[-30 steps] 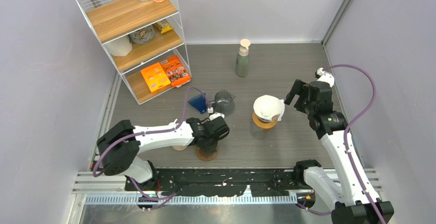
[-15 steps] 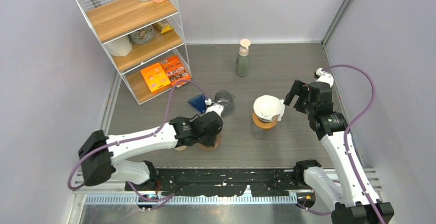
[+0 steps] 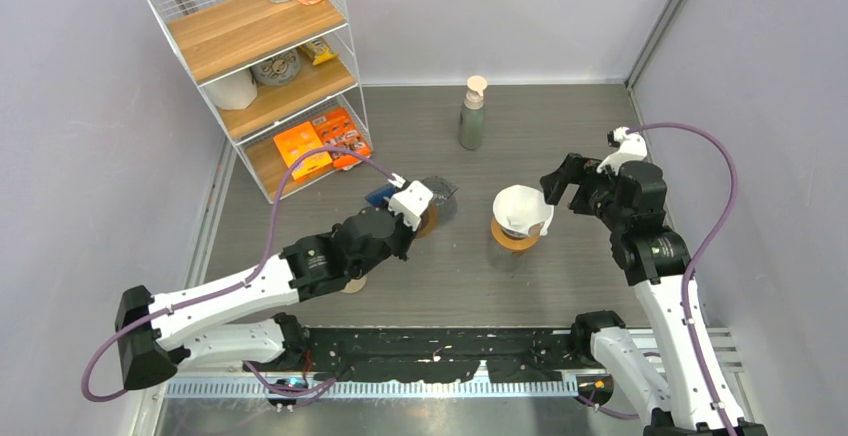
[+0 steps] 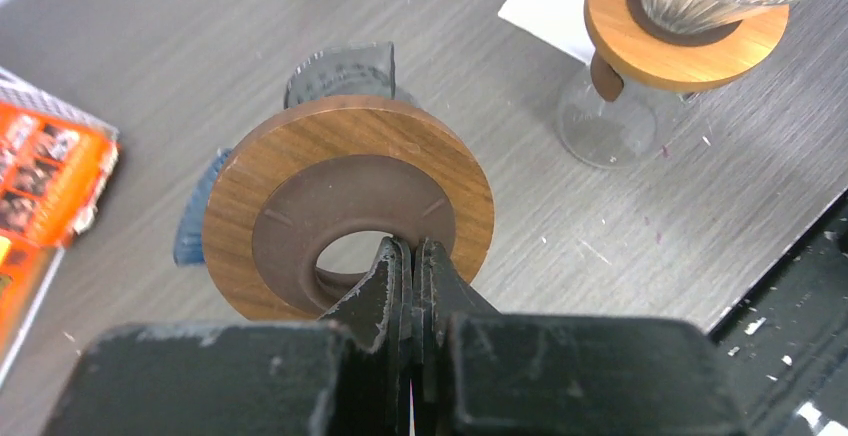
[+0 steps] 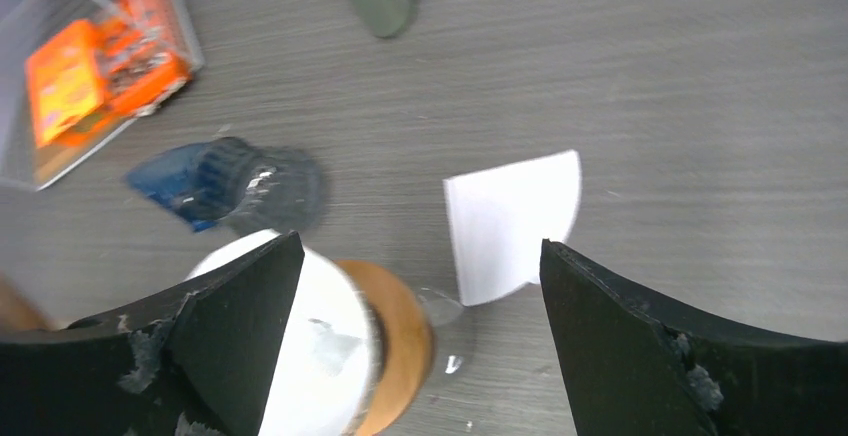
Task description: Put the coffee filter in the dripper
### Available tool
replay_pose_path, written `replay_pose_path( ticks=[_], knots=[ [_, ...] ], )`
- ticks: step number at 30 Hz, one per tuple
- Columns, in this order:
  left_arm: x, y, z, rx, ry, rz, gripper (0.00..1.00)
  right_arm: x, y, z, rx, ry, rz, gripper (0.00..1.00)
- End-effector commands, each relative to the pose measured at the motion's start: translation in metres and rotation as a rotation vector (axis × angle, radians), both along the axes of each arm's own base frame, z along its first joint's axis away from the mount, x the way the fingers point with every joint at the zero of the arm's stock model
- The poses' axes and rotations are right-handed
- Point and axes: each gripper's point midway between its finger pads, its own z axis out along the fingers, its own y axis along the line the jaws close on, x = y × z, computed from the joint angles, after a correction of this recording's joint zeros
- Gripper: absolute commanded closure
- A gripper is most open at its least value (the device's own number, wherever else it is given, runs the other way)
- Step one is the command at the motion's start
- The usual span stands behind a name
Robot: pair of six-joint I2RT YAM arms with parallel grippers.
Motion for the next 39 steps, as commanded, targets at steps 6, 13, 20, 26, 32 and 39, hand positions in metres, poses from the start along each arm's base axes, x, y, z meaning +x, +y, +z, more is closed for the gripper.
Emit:
replay_pose_path(
  ticks=[6,13,20,26,32,39],
  knots=[
    [0.013,-0.020,0.062,-0.045,-0.375,-0.164,1.00,-0.020,0.074,0.102,0.088,-0.264,0.495,0.02],
    [0.004,-0.031,0.066,-0.088,-0.438,-0.277,1.00,-0.043,0.146,0.091,0.039,-0.150,0.813,0.03],
    [-0.005,-0.039,0.067,-0.127,-0.442,-0.338,1.00,-0.038,0.183,0.082,0.061,-0.064,0.898,0.12],
    [-0.006,-0.041,0.068,-0.131,-0.440,-0.348,1.00,-0.042,0.213,0.069,0.079,0.006,0.986,0.33],
    [-0.008,-0.042,0.069,-0.142,-0.436,-0.353,1.00,-0.046,0.229,0.054,0.089,0.078,1.034,0.52],
    [-0.006,-0.040,0.069,-0.157,-0.429,-0.331,1.00,-0.052,0.235,0.049,0.092,0.092,1.072,0.89]
  ],
)
